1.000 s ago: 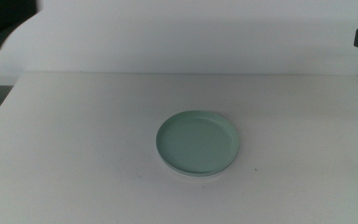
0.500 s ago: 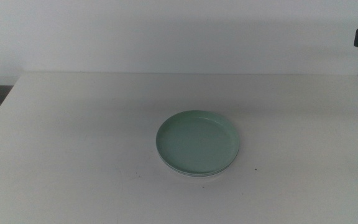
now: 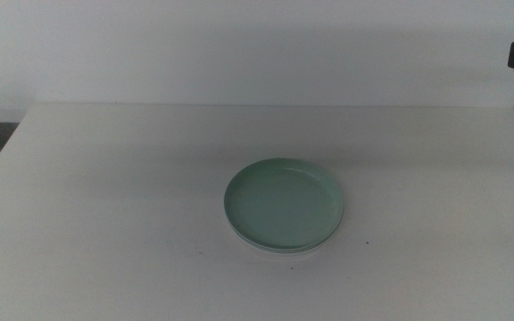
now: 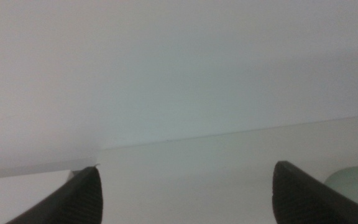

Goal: Stack the three bowls on top of each other.

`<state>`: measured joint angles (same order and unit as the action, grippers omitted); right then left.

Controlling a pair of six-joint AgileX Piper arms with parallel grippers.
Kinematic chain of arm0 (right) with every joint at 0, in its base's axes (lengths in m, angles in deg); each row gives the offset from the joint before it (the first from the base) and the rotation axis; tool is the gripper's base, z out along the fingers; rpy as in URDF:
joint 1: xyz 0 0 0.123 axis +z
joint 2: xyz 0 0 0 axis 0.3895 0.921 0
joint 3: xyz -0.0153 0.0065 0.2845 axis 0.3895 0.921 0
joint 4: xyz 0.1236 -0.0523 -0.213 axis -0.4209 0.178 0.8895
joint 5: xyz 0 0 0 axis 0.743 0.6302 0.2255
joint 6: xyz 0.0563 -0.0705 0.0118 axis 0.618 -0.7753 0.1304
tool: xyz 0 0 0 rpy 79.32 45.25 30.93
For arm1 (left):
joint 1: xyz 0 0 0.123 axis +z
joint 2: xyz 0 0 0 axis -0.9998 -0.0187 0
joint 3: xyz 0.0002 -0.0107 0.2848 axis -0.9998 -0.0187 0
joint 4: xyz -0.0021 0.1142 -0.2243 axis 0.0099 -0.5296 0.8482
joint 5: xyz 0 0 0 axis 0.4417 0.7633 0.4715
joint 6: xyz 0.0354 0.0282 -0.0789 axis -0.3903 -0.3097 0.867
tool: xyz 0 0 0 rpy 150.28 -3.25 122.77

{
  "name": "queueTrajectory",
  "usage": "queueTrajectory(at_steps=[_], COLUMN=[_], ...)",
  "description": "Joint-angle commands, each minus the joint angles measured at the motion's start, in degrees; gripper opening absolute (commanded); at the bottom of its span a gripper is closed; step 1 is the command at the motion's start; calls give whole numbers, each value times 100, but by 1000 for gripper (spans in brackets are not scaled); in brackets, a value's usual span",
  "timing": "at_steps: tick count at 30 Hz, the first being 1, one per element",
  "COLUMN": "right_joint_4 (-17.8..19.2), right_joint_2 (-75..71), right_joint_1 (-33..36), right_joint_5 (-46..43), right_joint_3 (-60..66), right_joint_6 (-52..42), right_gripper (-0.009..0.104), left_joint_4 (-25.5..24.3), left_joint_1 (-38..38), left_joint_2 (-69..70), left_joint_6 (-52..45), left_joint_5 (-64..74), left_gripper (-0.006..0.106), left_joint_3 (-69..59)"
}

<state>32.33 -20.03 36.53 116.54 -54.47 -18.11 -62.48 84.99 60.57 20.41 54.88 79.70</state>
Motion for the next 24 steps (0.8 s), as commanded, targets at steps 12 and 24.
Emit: queueTrajectory(at_steps=[12, 24], right_joint_4=[-148, 330], right_joint_2=[-1969, -5801], right_joint_1=[-82, -1162], right_joint_5=[-2927, -2898], right_joint_3=[2996, 6394], right_joint_6=[1, 1], right_gripper=[93, 93], left_joint_4=[407, 407], left_joint_1=[8, 8], left_joint_2=[621, 2251], left_joint_6=[70, 48], left_joint_5=[-1247, -1883], left_gripper=[94, 94], left_joint_3=[-925, -2998])
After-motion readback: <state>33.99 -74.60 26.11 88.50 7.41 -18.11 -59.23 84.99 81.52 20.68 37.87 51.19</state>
